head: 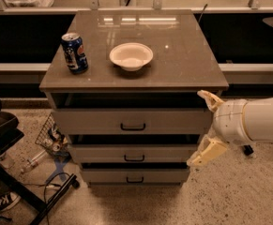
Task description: Open top drawer
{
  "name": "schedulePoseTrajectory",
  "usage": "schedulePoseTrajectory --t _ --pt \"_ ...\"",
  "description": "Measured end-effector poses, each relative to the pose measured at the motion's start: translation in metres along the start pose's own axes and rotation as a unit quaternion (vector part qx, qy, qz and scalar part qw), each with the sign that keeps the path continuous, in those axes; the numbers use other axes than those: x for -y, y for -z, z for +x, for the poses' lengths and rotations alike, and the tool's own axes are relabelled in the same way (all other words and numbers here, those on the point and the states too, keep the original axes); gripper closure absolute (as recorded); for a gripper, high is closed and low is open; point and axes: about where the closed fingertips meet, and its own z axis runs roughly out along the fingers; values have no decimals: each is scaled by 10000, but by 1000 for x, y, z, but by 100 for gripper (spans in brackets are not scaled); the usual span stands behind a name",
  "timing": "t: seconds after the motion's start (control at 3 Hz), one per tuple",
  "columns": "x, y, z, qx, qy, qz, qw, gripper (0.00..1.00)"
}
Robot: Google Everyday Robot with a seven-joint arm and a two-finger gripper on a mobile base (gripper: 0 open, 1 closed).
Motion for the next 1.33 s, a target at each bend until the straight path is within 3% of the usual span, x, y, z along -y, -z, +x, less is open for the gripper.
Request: schedulePoseTrajectory --t 0.33,0.67,1.33 --pt "0 0 0 0 1 0 10000 0" --pt "4 -19 -1 -124 75 -25 9999 0" --pt "26 -98 18 -374 344 -97 9987 0"
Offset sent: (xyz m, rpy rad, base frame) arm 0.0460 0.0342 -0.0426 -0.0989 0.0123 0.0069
